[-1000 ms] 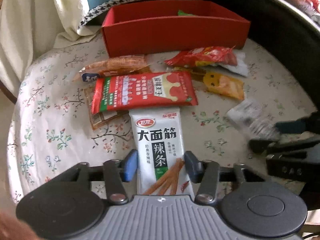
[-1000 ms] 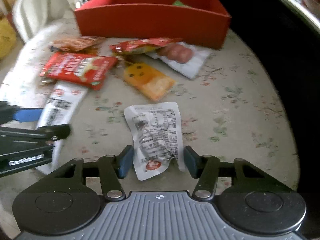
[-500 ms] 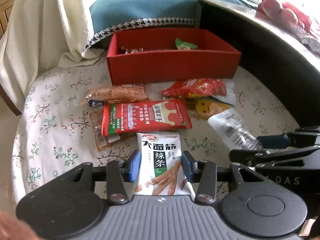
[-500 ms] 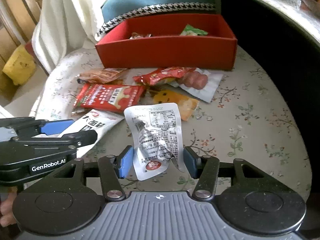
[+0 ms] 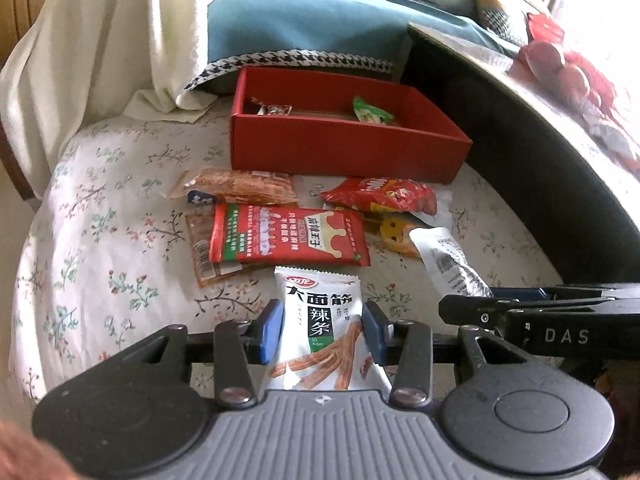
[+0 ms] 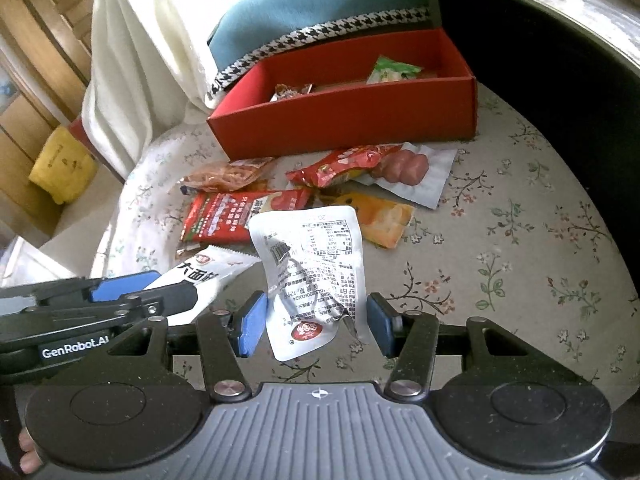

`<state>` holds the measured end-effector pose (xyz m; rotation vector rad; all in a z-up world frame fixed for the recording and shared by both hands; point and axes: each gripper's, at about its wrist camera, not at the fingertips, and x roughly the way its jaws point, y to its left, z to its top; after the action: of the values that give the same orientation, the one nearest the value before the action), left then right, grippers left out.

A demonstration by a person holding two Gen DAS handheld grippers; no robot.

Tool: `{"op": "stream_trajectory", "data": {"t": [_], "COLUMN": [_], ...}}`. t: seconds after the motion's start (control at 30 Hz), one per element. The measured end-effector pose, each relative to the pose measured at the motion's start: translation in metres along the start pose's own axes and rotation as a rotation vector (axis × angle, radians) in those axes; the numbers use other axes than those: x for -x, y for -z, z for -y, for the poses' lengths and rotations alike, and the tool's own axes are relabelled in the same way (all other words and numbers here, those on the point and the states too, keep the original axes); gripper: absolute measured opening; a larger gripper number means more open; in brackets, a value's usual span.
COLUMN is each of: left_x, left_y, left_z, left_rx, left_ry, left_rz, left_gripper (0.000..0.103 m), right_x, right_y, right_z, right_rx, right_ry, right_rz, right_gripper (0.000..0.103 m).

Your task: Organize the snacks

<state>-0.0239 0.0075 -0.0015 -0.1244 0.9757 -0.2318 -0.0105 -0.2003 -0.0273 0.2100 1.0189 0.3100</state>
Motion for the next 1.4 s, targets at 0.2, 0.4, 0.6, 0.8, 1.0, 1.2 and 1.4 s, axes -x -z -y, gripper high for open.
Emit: {"op": "stream_trajectory", "data": {"t": [0.2, 0.4, 0.6, 0.8, 1.0, 1.2, 1.4], "left_x": [0.006, 0.01, 0.015, 0.018, 0.021, 0.02, 0.02], "left_y": [0.0, -0.005, -0.009, -0.018, -0.03, -0.043, -0.057], "left_z": [-0.009, -0.023, -0.029, -0.029, -0.024, -0.022, -0.018], "left_rx": [0.056, 0.139, 0.183, 0.193, 0.173, 0.167, 0.164], "left_ry": [0.035, 0.094, 0.12, 0.124, 0.096, 0.08, 0.076], "left_rz": [0.008, 0.024, 0.057, 0.09, 0.137, 0.174, 0.216], "left_gripper": [0.037, 0.036, 0.036, 0.036, 0.036, 0.036, 0.036], "right_x": [0.0, 0.002, 0.004, 0.008, 0.016, 0.018, 0.02], "right_y": [0.001, 0.0, -0.002, -0.01, -0.025, -0.037, -0.05], "right_z": [0.001, 0.002, 0.002, 0.0, -0.006, -0.01, -0.009], "right_rx": [-0.01, -0.035, -0.049, -0.061, -0.051, -0.041, -0.046], "right_ry": [-0.011, -0.04, -0.069, -0.095, -0.106, -0.11, -0.12], "right_rz": [-0.006, 0.001, 0.016, 0.047, 0.105, 0.142, 0.184], "right_gripper": [0.062, 0.062, 0.062, 0.062, 0.062, 0.062, 0.062]}}
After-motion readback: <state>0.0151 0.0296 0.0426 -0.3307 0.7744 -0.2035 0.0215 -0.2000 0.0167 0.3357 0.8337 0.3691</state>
